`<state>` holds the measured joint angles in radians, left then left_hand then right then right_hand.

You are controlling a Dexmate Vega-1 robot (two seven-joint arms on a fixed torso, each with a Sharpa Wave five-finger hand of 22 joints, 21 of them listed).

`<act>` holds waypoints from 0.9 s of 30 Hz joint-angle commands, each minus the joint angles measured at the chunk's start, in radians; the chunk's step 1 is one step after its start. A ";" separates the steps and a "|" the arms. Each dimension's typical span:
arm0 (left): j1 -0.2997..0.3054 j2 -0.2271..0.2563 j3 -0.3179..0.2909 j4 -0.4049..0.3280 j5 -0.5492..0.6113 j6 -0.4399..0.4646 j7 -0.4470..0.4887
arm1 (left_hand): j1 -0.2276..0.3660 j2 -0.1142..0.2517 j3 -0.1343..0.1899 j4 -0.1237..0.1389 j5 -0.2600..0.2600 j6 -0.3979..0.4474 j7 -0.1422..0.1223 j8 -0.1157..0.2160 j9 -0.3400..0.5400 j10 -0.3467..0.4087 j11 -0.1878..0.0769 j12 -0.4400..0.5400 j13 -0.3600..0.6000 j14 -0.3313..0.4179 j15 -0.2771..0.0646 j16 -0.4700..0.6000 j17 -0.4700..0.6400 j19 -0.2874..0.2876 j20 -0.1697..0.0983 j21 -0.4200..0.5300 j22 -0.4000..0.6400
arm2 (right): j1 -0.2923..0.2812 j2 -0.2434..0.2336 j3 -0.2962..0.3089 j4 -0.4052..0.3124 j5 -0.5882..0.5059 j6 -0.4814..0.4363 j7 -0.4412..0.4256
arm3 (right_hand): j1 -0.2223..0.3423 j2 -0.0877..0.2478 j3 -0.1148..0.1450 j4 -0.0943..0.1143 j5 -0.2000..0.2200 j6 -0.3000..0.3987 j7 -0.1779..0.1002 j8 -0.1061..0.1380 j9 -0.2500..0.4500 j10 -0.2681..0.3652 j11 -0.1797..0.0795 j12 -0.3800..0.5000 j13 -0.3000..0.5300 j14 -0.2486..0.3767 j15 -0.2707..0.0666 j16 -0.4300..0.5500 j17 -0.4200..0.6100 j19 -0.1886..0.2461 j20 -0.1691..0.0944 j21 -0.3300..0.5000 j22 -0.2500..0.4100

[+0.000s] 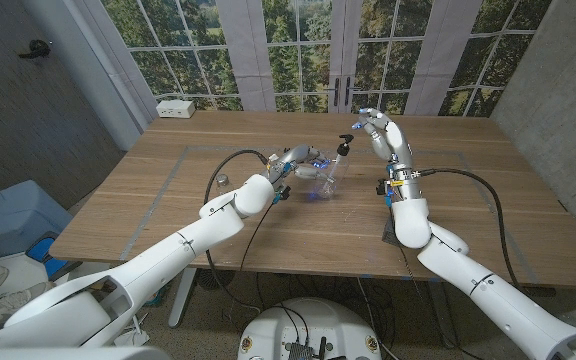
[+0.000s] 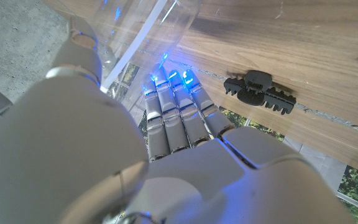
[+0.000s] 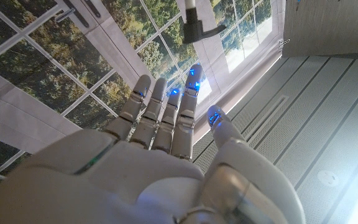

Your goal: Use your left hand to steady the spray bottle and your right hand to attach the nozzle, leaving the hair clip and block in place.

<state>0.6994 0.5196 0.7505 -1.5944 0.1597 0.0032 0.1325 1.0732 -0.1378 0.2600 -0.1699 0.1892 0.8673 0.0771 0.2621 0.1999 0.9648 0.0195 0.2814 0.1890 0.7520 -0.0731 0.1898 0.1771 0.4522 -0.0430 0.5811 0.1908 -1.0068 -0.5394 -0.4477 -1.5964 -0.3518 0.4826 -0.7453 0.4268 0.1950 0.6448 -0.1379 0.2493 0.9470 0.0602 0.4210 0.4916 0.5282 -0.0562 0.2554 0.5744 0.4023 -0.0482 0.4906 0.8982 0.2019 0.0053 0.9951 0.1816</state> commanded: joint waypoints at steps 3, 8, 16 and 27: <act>0.000 -0.002 0.003 -0.004 0.000 0.007 0.002 | 0.246 0.251 0.009 0.001 0.009 0.222 -0.106 0.003 0.070 0.191 -0.168 0.006 0.060 0.000 -0.165 -0.002 0.002 -0.005 -0.030 0.006 0.002 | -0.027 0.004 0.018 -0.002 -0.029 0.034 0.005 | 0.021 -0.005 0.011 0.003 0.012 0.066 0.017 0.031 0.002 0.033 0.006 0.011 0.001 0.013 -0.078 0.010 0.000 0.006 0.001 0.007 0.002; 0.001 -0.002 0.004 -0.007 0.002 0.008 0.005 | 0.246 0.251 0.009 0.001 0.009 0.222 -0.107 0.002 0.070 0.192 -0.168 0.006 0.061 0.001 -0.165 -0.002 0.002 -0.005 -0.031 0.007 0.002 | -0.028 0.003 0.018 -0.002 -0.029 0.025 0.021 | 0.027 -0.011 0.016 -0.001 0.017 0.103 0.036 0.041 -0.006 0.064 0.013 0.021 0.000 0.023 -0.078 0.013 -0.004 0.008 0.005 0.010 0.002; -0.001 -0.004 0.006 -0.005 0.004 0.007 0.004 | 0.245 0.252 0.009 0.001 0.009 0.221 -0.106 0.001 0.070 0.192 -0.168 0.005 0.060 0.001 -0.165 -0.002 0.002 -0.007 -0.031 0.009 0.002 | -0.019 0.001 0.012 0.004 -0.014 0.020 0.057 | 0.021 -0.018 0.008 0.001 0.018 0.116 0.053 0.038 -0.020 0.072 0.018 0.019 -0.007 0.025 -0.071 0.016 -0.005 0.011 0.011 0.013 0.002; -0.006 -0.001 0.008 -0.004 0.001 0.008 -0.008 | 0.245 0.251 0.009 0.001 0.009 0.222 -0.106 0.000 0.070 0.194 -0.168 0.006 0.060 0.000 -0.165 -0.003 0.002 -0.007 -0.030 0.011 0.002 | 0.000 0.004 -0.002 -0.003 -0.010 -0.034 0.095 | 0.017 -0.017 0.001 0.003 0.020 0.090 0.039 0.014 -0.037 0.058 0.021 0.009 -0.015 0.010 -0.067 0.014 -0.005 0.008 0.009 0.015 0.001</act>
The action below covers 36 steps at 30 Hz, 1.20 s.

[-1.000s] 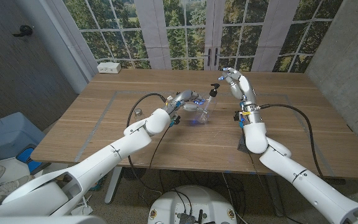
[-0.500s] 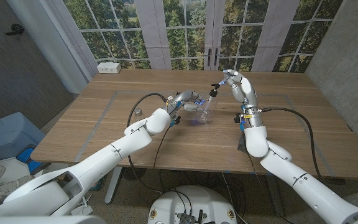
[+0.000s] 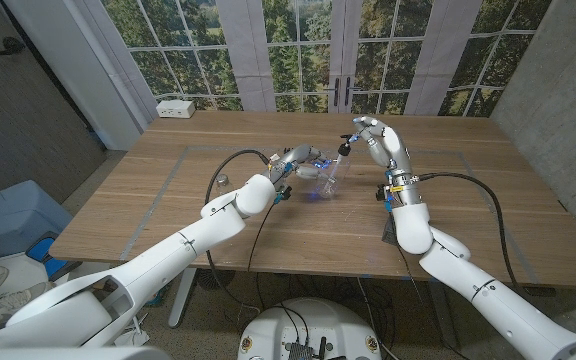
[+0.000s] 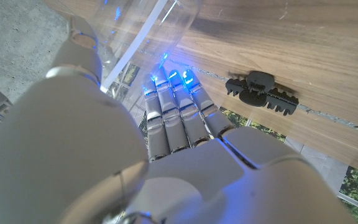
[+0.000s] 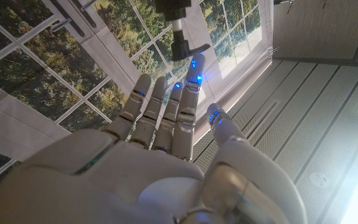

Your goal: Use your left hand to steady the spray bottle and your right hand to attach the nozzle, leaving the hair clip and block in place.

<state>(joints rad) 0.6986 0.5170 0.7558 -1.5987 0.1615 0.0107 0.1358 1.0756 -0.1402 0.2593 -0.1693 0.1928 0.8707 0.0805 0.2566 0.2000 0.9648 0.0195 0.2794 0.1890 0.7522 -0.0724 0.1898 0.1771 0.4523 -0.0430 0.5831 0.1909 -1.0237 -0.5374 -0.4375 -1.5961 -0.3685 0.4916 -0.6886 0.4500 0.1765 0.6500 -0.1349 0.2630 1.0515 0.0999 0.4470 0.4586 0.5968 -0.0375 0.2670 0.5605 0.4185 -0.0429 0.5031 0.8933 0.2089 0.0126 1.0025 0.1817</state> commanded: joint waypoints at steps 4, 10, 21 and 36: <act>-0.009 0.000 0.004 0.008 -0.001 -0.003 -0.013 | 0.242 0.253 0.010 0.001 0.006 0.219 -0.109 0.005 0.069 0.194 -0.167 0.007 0.060 0.000 -0.166 -0.003 0.002 -0.007 -0.031 0.010 0.002 | 0.026 0.005 -0.019 0.000 0.007 -0.055 0.041 | -0.013 0.001 -0.010 0.005 0.006 -0.029 -0.006 -0.023 -0.010 -0.018 0.002 -0.006 -0.003 -0.011 -0.070 0.000 0.000 -0.004 0.000 0.006 0.001; -0.017 -0.002 0.007 0.017 -0.001 -0.004 -0.020 | 0.242 0.253 0.010 0.001 0.006 0.220 -0.110 0.005 0.069 0.193 -0.167 0.006 0.060 0.000 -0.166 -0.002 0.002 -0.008 -0.030 0.011 0.002 | 0.036 0.008 -0.025 0.000 0.013 -0.068 0.044 | -0.015 -0.001 -0.014 0.003 0.007 -0.071 -0.015 -0.051 -0.022 -0.023 0.004 -0.008 -0.003 -0.017 -0.070 -0.001 -0.002 -0.005 0.001 0.008 0.001; -0.020 -0.005 0.006 0.026 -0.005 -0.012 -0.018 | 0.243 0.253 0.010 0.000 0.006 0.220 -0.110 0.004 0.069 0.192 -0.166 0.005 0.060 -0.001 -0.166 -0.002 0.002 -0.009 -0.031 0.013 0.002 | 0.044 0.002 -0.032 -0.007 0.007 -0.098 0.045 | -0.030 -0.008 -0.027 0.008 0.005 -0.110 -0.030 -0.086 -0.040 -0.043 0.006 -0.014 -0.005 -0.022 -0.064 -0.003 -0.007 -0.010 0.003 0.008 0.001; -0.004 0.002 -0.005 0.010 -0.004 -0.019 0.001 | 0.244 0.254 0.010 0.000 0.006 0.221 -0.111 0.003 0.071 0.193 -0.168 0.005 0.060 0.001 -0.167 -0.001 0.003 -0.010 -0.032 0.016 0.001 | 0.021 -0.007 -0.025 -0.033 0.007 -0.185 0.009 | -0.085 -0.010 -0.070 0.033 -0.009 -0.066 0.019 -0.098 -0.064 -0.040 0.028 -0.006 -0.003 -0.028 -0.040 -0.002 -0.010 -0.021 0.010 0.007 0.002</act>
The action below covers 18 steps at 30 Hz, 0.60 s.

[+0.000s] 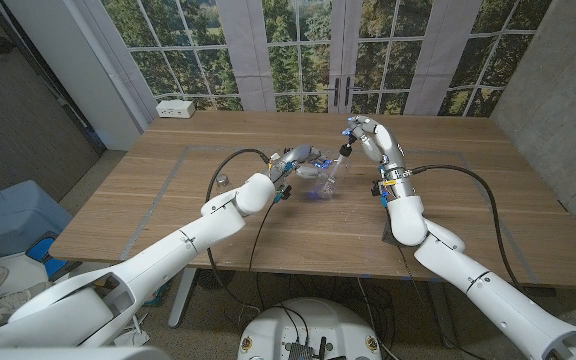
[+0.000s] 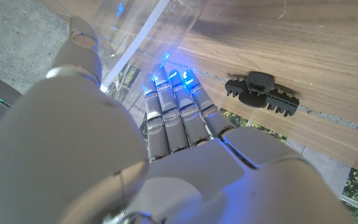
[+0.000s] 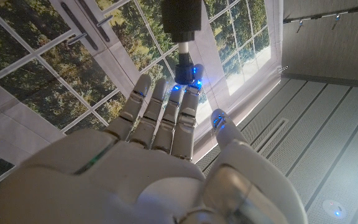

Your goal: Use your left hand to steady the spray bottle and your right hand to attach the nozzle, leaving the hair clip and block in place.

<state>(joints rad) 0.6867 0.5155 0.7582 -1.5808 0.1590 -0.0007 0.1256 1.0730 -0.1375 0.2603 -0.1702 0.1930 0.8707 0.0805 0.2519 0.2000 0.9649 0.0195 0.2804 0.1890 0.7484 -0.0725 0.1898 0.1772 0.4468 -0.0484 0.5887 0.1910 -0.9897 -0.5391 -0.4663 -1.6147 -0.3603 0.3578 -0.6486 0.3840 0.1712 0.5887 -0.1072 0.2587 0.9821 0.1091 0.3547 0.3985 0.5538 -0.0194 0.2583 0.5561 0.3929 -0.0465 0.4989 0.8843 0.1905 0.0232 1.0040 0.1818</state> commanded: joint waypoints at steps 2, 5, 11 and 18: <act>0.008 0.002 -0.007 -0.006 -0.004 -0.008 0.009 | 0.246 0.251 0.009 0.001 0.006 0.221 -0.110 0.008 0.071 0.194 -0.168 0.005 0.061 0.005 -0.166 -0.001 0.003 -0.004 -0.026 0.011 0.001 | -0.017 0.000 0.005 -0.017 -0.005 -0.062 -0.047 | -0.026 -0.001 -0.013 0.010 -0.007 0.003 0.014 -0.009 -0.006 0.004 0.014 0.004 0.002 -0.001 -0.026 0.003 -0.001 0.005 0.002 0.009 0.002; 0.008 0.000 -0.008 -0.003 -0.003 -0.009 0.013 | 0.246 0.250 0.009 0.001 0.006 0.222 -0.109 0.008 0.071 0.194 -0.167 0.004 0.061 0.005 -0.166 -0.001 0.003 -0.004 -0.026 0.012 0.001 | -0.019 0.003 0.005 -0.018 -0.013 -0.071 -0.070 | -0.034 0.000 -0.018 0.015 -0.010 0.001 0.026 -0.011 -0.003 0.007 0.025 0.006 0.003 0.007 -0.016 0.007 -0.001 0.017 0.007 0.014 0.002; 0.007 -0.005 -0.010 0.007 -0.006 -0.017 0.020 | 0.246 0.250 0.009 0.001 0.006 0.222 -0.109 0.008 0.071 0.193 -0.169 0.004 0.061 0.005 -0.166 -0.001 0.003 -0.004 -0.027 0.013 0.001 | -0.028 0.013 0.007 -0.019 -0.024 -0.099 -0.114 | -0.045 0.004 -0.025 0.021 -0.014 0.018 0.052 -0.001 0.007 0.021 0.033 0.014 0.005 0.021 -0.003 0.015 -0.001 0.035 0.011 0.020 0.001; 0.008 -0.016 -0.013 0.019 -0.009 -0.020 0.036 | 0.246 0.250 0.008 0.001 0.006 0.223 -0.109 0.008 0.072 0.196 -0.168 0.006 0.063 0.009 -0.166 0.001 0.003 -0.004 -0.027 0.015 0.001 | -0.033 0.006 0.006 -0.021 -0.038 -0.115 -0.144 | -0.054 0.004 -0.030 0.025 -0.018 0.055 0.070 0.020 0.022 0.034 0.039 0.020 0.008 0.034 0.003 0.022 -0.001 0.040 0.014 0.021 0.001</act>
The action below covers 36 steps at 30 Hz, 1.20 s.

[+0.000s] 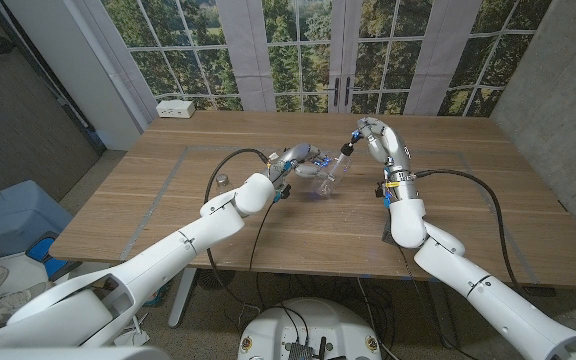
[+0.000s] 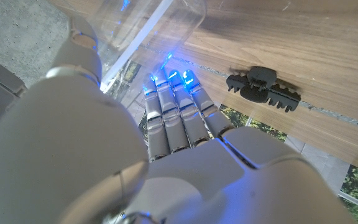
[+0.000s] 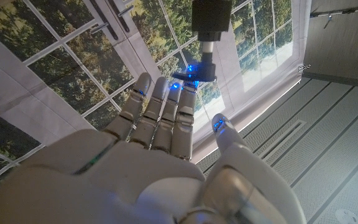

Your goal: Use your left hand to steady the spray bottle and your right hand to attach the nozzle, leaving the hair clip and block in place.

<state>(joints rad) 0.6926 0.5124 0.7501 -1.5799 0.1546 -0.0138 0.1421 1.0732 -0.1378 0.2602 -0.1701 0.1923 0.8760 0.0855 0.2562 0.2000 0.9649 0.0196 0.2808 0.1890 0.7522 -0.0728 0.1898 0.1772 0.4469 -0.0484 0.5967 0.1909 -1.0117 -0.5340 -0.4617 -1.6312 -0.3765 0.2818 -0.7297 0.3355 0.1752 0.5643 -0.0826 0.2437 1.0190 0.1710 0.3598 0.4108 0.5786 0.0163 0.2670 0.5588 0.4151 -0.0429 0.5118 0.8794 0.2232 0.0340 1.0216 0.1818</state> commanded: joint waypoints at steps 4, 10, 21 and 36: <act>0.006 -0.020 -0.007 0.025 -0.006 -0.011 0.034 | 0.246 0.251 0.009 0.001 0.007 0.218 -0.114 0.003 0.072 0.196 -0.169 0.006 0.063 0.008 -0.166 0.002 0.004 -0.003 -0.028 0.008 0.001 | -0.014 0.000 0.000 -0.003 -0.030 -0.044 -0.085 | -0.007 0.000 -0.007 0.000 -0.004 0.026 0.010 0.021 0.015 0.011 0.003 0.012 0.006 0.018 0.000 0.012 0.003 0.009 0.006 0.004 0.001; 0.006 -0.027 -0.007 0.027 -0.006 0.001 0.044 | 0.246 0.249 0.008 0.001 0.007 0.220 -0.111 0.003 0.072 0.199 -0.167 0.008 0.065 0.013 -0.166 0.002 0.004 -0.002 -0.027 0.010 0.001 | -0.014 -0.007 -0.003 0.010 -0.036 -0.017 -0.114 | -0.009 -0.001 -0.008 -0.001 -0.004 0.048 0.014 0.036 0.026 0.024 0.006 0.016 0.006 0.026 -0.003 0.016 0.003 0.010 0.009 0.005 0.001; -0.004 -0.030 0.000 0.033 -0.007 0.007 0.037 | 0.246 0.249 0.009 0.000 0.007 0.220 -0.113 0.002 0.072 0.197 -0.167 0.008 0.066 0.016 -0.165 0.002 0.003 -0.003 -0.026 0.012 0.001 | 0.010 -0.072 -0.026 0.003 -0.014 0.029 0.019 | 0.012 0.014 0.019 -0.014 0.002 0.030 -0.023 0.047 0.057 -0.001 -0.025 0.004 0.007 -0.011 -0.045 0.003 -0.001 -0.024 -0.016 -0.005 0.001; -0.024 -0.030 0.008 0.057 -0.019 -0.012 0.010 | 0.246 0.248 0.010 0.001 0.008 0.220 -0.112 0.002 0.074 0.198 -0.165 0.008 0.066 0.015 -0.166 0.000 0.002 -0.004 -0.027 0.015 0.000 | 0.032 0.043 -0.044 0.057 -0.148 -0.093 -0.296 | -0.014 -0.009 0.004 -0.016 -0.001 -0.087 -0.026 0.031 0.097 0.024 0.000 0.015 0.024 0.054 0.007 0.029 -0.006 0.031 0.027 0.018 0.001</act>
<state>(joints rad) 0.6847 0.4860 0.7511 -1.5433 0.1426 -0.0104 0.1678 1.0780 -0.1425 0.2630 -0.1729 0.1963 0.8817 0.0841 0.2510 0.2000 0.9718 0.0199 0.2852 0.1890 0.7631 -0.0764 0.1898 0.1768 0.4469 -0.0484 0.6044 0.1910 -0.9967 -0.5209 -0.4912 -1.5907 -0.4769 0.2413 -0.8791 0.3238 0.1633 0.5683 -0.0898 0.2398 0.9683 0.1532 0.4104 0.5132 0.6108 0.0091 0.2816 0.5773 0.4631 -0.0376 0.5344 0.8727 0.2377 0.0628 1.0331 0.1818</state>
